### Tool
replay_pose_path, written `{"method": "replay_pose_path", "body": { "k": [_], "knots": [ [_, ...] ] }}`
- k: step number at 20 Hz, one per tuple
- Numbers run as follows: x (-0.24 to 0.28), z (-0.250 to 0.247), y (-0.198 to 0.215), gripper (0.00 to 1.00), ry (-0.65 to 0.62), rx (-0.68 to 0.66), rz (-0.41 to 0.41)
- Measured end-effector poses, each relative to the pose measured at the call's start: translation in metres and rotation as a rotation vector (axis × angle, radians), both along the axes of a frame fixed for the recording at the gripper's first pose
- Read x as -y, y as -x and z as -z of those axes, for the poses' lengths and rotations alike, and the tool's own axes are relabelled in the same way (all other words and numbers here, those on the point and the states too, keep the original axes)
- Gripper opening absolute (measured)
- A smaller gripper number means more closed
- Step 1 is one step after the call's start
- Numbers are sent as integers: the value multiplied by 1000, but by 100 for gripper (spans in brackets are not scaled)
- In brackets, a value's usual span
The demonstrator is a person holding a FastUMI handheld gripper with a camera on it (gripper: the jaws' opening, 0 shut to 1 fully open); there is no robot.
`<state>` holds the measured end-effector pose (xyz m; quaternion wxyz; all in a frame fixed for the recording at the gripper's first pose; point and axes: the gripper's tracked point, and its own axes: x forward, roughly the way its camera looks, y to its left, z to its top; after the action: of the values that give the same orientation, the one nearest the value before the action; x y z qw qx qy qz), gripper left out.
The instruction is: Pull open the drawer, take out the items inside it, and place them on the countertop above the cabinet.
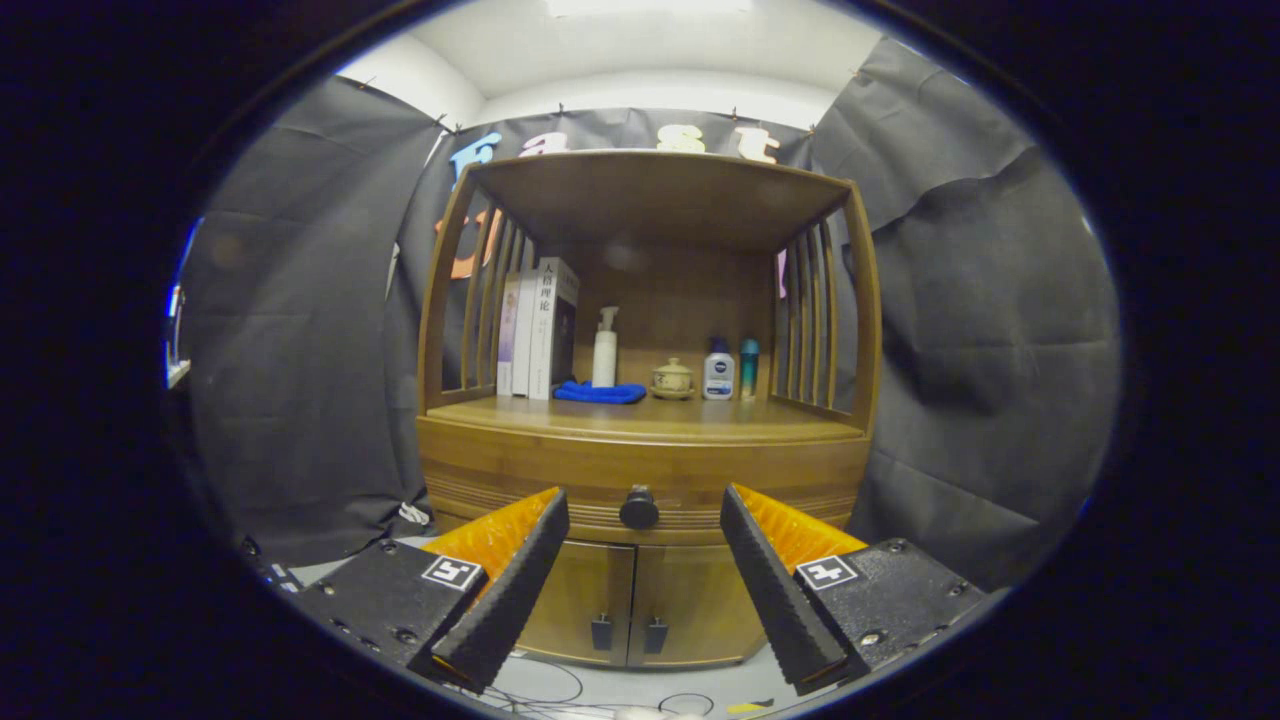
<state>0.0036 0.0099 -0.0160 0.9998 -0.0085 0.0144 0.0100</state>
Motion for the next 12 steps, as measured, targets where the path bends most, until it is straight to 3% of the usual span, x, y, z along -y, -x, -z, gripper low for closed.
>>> {"method": "replay_pose_path", "body": {
  "k": [6, 12],
  "knots": [
    [-2, 15, -16, 99, 14, 9, -3],
    [-8, 47, -64, 99, 54, -48, -18]
  ]
}}
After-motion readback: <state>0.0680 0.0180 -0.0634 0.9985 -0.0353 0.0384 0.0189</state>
